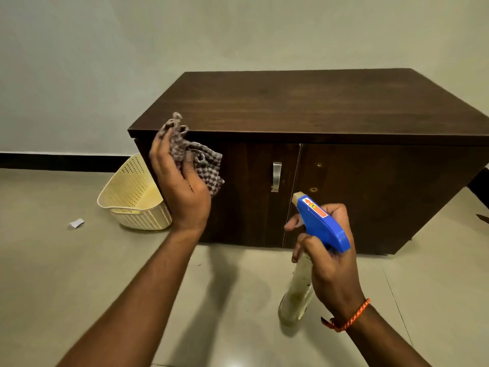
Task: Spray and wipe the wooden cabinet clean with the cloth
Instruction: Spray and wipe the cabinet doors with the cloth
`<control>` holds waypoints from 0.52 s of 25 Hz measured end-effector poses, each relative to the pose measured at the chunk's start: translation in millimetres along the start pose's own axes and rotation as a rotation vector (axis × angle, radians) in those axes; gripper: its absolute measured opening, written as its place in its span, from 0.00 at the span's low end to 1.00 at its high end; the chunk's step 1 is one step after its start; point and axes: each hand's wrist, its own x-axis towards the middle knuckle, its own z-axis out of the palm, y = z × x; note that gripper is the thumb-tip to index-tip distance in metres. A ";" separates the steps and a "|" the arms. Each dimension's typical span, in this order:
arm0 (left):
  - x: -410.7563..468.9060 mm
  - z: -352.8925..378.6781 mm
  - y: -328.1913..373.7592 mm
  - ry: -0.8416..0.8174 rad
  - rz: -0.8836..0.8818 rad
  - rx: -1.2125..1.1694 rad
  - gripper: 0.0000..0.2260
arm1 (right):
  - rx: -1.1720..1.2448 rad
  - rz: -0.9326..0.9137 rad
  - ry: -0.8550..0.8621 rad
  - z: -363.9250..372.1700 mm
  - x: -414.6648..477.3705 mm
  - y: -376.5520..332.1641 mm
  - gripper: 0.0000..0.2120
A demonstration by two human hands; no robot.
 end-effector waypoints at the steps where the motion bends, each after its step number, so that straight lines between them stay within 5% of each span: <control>1: -3.9 2.9 11.7 0.087 -0.168 -0.068 0.19 | -0.001 -0.004 0.003 -1.7 2.8 -4.5 0.16; 4: 3.7 7.5 34.4 0.305 -0.630 -0.390 0.16 | -0.009 -0.040 0.007 -7.6 11.2 -22.6 0.16; 8: 27.5 1.5 36.9 0.553 -0.964 -0.644 0.15 | -0.009 -0.114 -0.024 -0.6 40.5 -70.6 0.12; 13: 48.4 -32.8 47.5 0.396 -1.378 -0.879 0.32 | 0.068 -0.102 -0.058 22.8 107.2 -153.5 0.12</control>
